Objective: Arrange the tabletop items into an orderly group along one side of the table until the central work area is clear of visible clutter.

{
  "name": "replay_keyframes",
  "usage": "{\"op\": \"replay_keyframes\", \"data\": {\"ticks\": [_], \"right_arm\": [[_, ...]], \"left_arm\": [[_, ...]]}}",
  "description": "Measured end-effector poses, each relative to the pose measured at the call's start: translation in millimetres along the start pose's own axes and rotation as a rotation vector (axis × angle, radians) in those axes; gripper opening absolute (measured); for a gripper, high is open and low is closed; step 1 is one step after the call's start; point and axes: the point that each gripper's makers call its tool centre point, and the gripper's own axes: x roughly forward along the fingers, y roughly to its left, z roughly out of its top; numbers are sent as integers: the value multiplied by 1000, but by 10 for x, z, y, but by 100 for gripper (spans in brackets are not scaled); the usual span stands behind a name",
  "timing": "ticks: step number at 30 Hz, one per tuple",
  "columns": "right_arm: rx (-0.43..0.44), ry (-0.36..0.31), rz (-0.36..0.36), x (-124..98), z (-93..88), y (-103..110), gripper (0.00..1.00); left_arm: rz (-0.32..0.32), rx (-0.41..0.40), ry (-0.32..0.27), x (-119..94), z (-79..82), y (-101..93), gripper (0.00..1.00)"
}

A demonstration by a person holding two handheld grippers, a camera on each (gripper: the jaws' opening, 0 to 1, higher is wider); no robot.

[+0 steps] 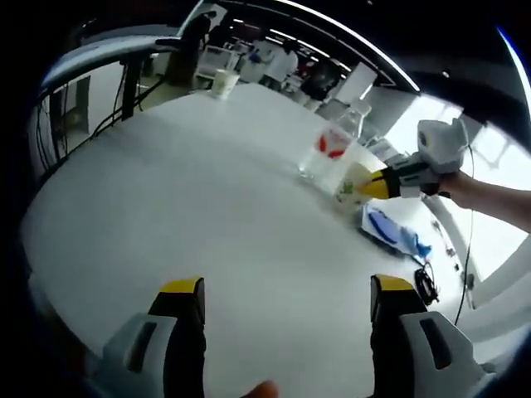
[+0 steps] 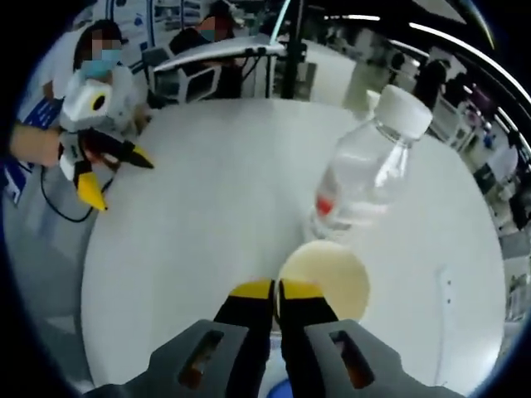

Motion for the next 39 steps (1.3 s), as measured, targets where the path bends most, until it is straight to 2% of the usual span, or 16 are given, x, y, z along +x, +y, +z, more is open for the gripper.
{"op": "replay_keyframes", "data": {"ticks": [8, 16, 19, 21, 22, 24, 28, 31, 37, 39], "right_arm": [[3, 7, 7, 33, -12, 34, 0], [-40, 43, 5, 56, -50, 79, 0], [-32, 42, 6, 48, -42, 90, 0], [-91, 74, -10, 51, -82, 67, 1], [-84, 68, -6, 58, -81, 93, 1], [-58, 65, -3, 53, -79, 95, 4], [-68, 58, -28, 42, -68, 37, 11], [-69, 51, -45, 16, -54, -6, 21], [-35, 18, -62, -87, -20, -56, 30], [-15, -12, -62, -129, 16, -68, 32]], "left_arm": [[4, 1, 4, -13, -19, 21, 78], [1, -8, -10, -34, 45, 30, 79], [2, -7, -12, -38, 54, 32, 79], [1, -11, -11, -40, 50, 29, 79], [-1, -14, -11, -41, 46, 24, 79], [-1, -16, -12, -42, 41, 18, 79], [-1, -22, -9, -42, 34, 21, 79], [-4, -35, -17, -46, 46, 13, 80], [-8, -27, -17, -37, 63, 8, 80], [-10, -23, -16, -28, 65, 3, 81]]}}
